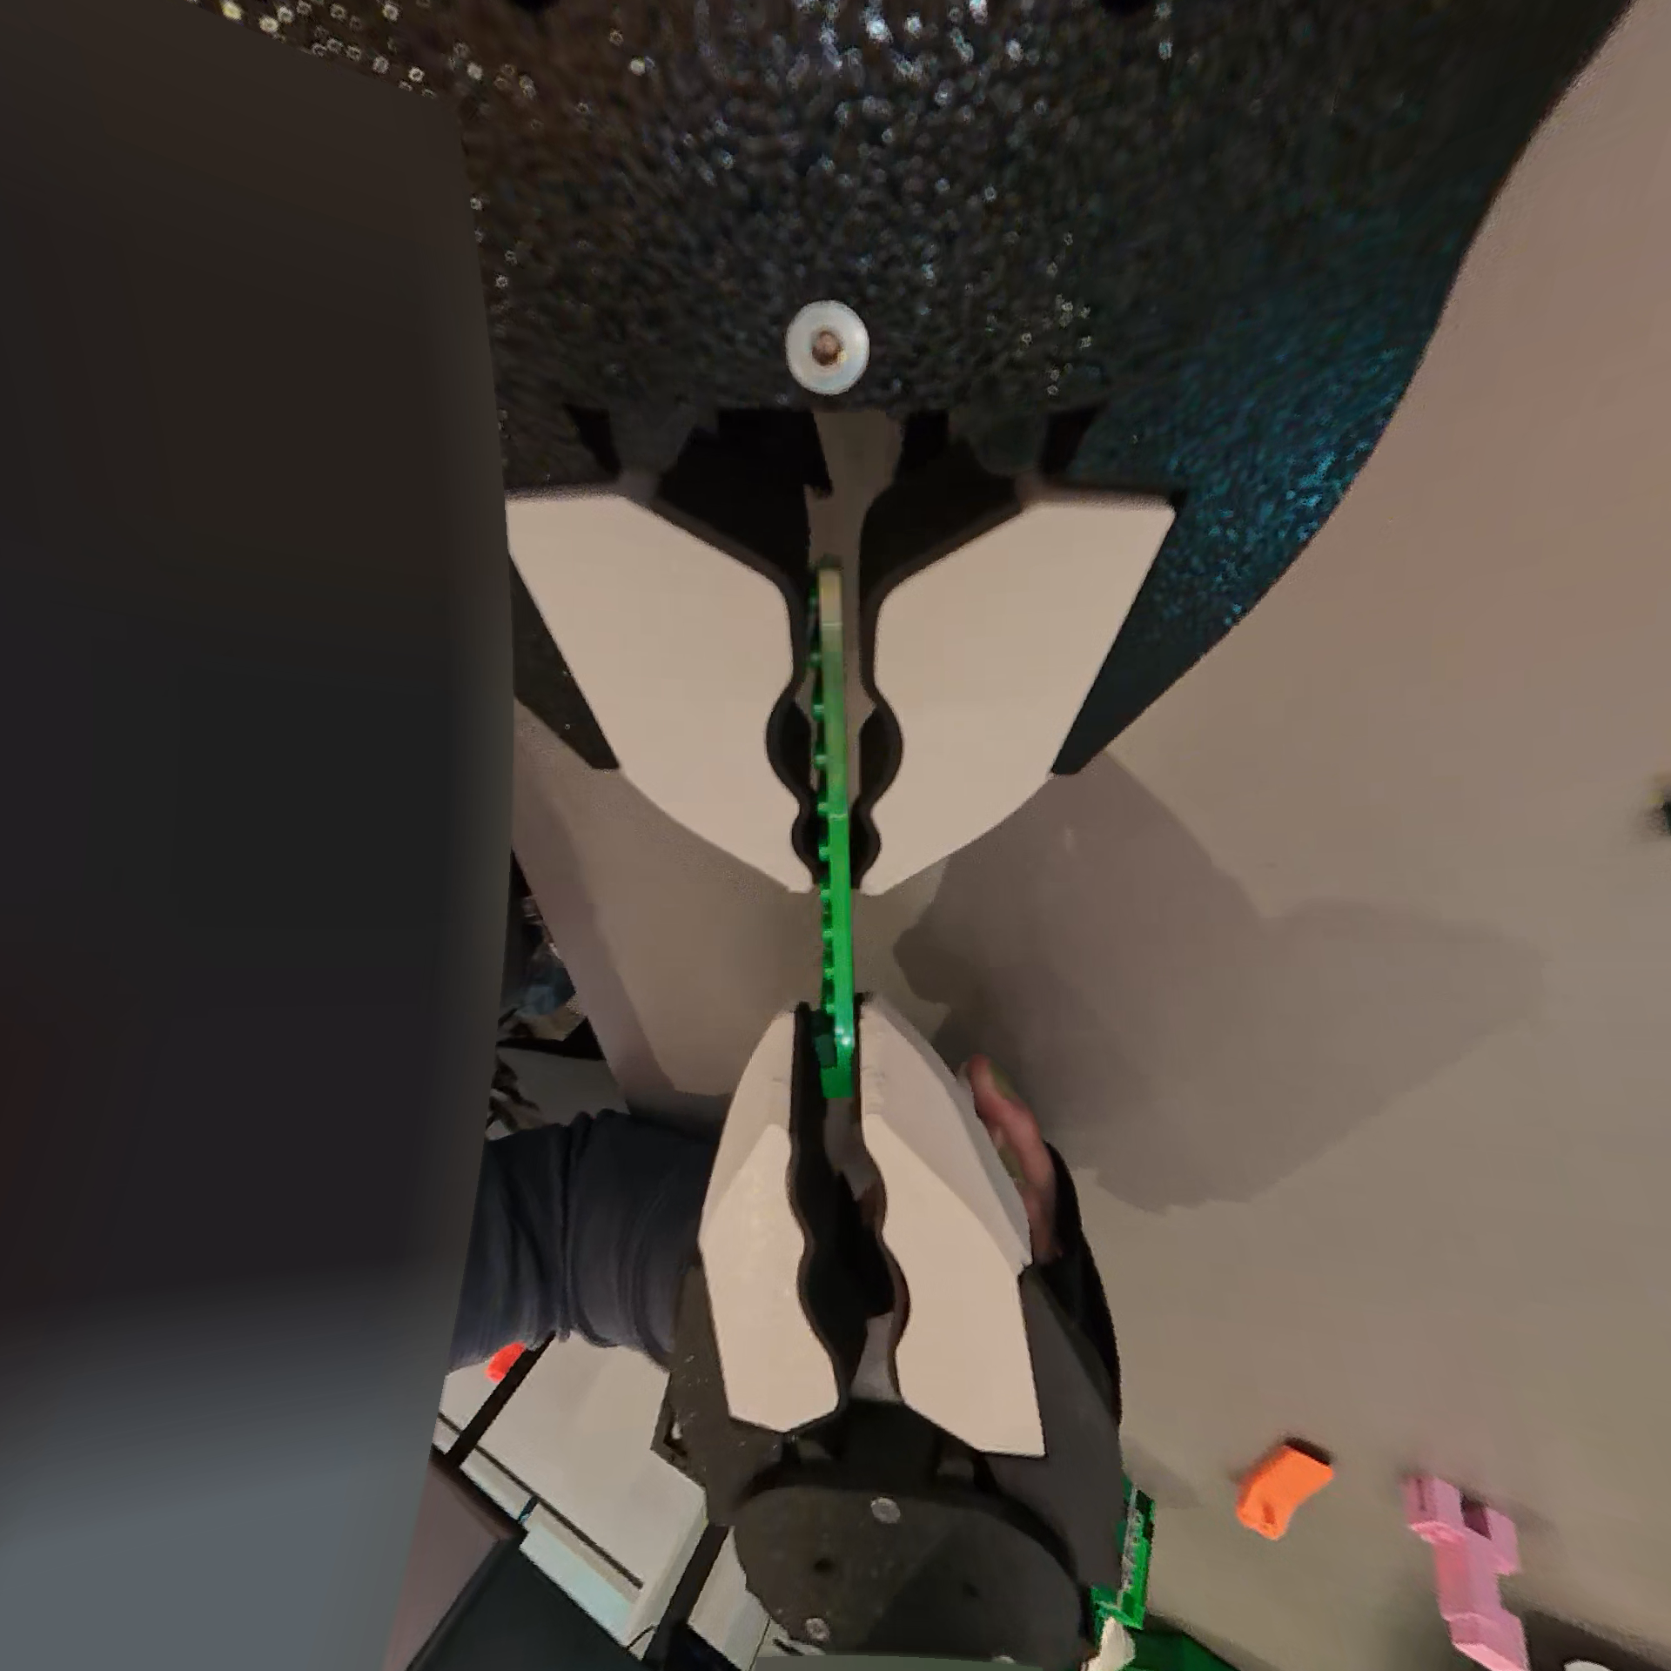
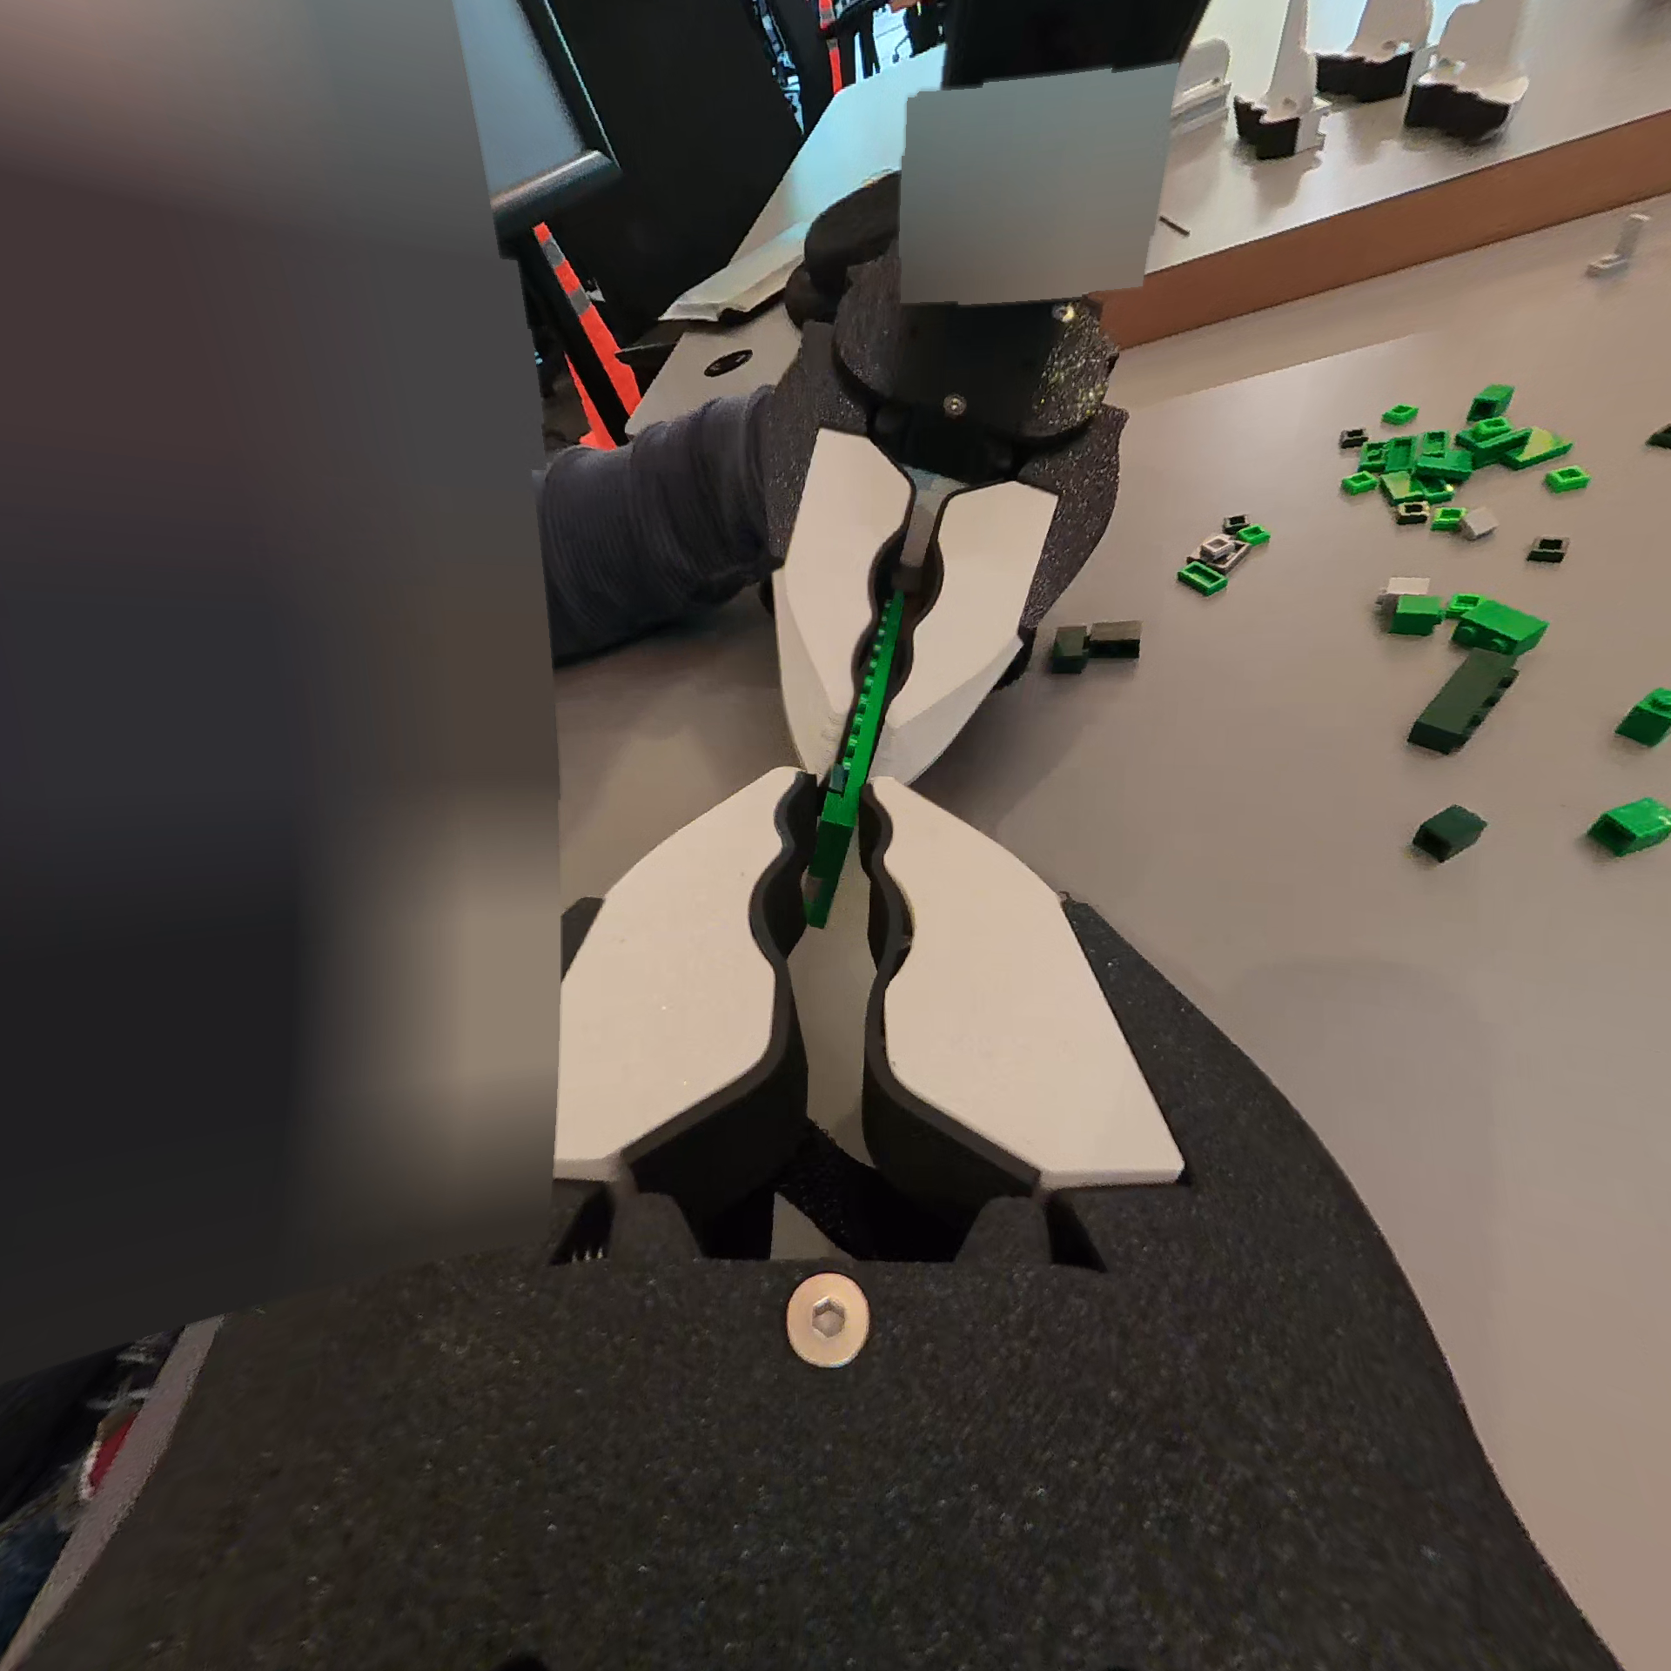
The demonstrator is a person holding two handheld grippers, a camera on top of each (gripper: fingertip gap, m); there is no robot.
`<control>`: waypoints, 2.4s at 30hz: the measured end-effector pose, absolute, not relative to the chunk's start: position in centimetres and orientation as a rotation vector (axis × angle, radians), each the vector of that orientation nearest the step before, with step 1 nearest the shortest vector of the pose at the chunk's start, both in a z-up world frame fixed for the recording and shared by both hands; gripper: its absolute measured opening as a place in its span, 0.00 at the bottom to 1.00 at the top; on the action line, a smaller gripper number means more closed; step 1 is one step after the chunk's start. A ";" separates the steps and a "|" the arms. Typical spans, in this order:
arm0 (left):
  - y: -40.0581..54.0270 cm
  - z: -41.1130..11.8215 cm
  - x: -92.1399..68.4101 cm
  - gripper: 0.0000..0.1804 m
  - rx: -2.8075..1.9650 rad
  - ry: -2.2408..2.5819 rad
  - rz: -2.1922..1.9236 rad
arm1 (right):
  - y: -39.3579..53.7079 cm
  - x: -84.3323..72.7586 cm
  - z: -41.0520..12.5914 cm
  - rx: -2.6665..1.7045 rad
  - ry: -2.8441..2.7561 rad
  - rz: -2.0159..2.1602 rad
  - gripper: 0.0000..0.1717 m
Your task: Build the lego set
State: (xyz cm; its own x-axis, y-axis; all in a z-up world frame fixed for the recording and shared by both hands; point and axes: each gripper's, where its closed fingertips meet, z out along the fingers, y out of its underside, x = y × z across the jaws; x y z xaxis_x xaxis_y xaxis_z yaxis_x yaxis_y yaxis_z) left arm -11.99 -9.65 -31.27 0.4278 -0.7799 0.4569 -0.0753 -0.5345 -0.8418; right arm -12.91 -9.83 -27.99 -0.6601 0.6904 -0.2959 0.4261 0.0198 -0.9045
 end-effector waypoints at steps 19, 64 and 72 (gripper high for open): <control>-8.9 -32.4 -11.3 0.02 -1.980 0.683 -1.120 | -8.4 -11.8 -28.6 -1.156 -1.846 1.502 0.16; -18.7 -31.8 -18.4 0.25 -2.131 -0.049 -0.268 | -19.0 -11.4 -35.4 -1.080 -2.336 0.933 0.08; -18.3 -32.1 -17.7 0.25 -2.149 0.026 -0.233 | -18.7 -11.5 -36.0 -1.068 -2.372 0.852 0.04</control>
